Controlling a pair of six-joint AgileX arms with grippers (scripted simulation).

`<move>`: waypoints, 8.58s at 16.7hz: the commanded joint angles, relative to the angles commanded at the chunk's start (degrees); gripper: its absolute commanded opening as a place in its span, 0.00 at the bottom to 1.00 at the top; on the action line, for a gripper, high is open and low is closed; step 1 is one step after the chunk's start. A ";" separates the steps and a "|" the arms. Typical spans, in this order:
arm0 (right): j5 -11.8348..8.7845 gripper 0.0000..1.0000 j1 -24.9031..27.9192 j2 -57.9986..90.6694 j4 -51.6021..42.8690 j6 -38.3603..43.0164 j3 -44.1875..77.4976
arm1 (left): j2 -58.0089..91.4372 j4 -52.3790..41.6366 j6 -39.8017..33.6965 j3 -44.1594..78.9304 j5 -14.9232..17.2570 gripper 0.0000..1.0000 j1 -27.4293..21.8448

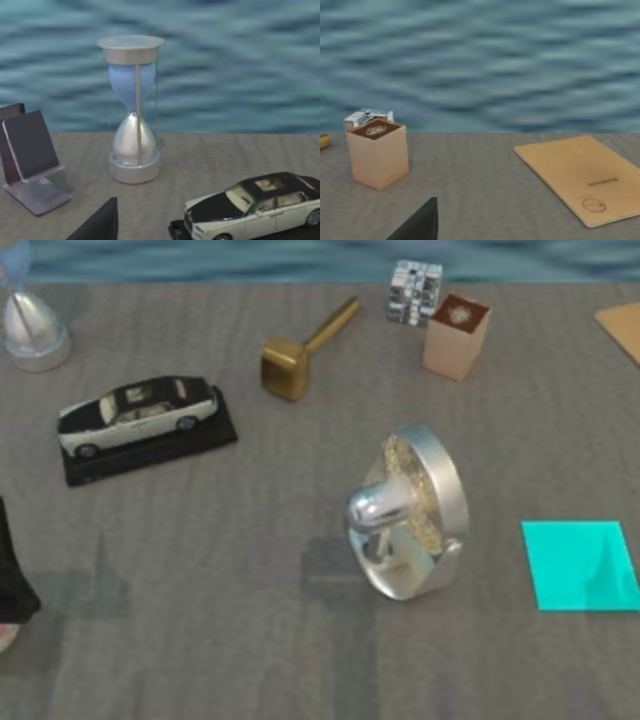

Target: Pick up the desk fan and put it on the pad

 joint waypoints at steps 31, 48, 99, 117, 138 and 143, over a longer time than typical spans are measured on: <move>0.16 1.00 33.90 125.85 -89.65 12.35 126.20 | 0.00 0.00 0.00 0.00 0.00 1.00 0.00; 0.13 1.00 34.27 124.71 -77.64 12.51 112.41 | 0.00 0.00 0.00 0.00 0.00 1.00 0.00; 0.26 0.00 24.78 112.05 -85.10 60.59 106.92 | 0.00 0.00 0.00 0.00 0.00 1.00 0.00; 0.43 0.00 15.35 96.30 -77.77 104.92 84.08 | 0.00 0.00 0.00 0.00 0.00 1.00 0.00; 0.47 0.98 14.96 97.03 -70.97 104.91 78.10 | 0.00 0.00 0.00 0.00 0.00 1.00 0.00; 0.47 1.00 14.96 97.03 -70.97 104.91 78.10 | 0.00 0.00 0.00 0.00 0.00 1.00 0.00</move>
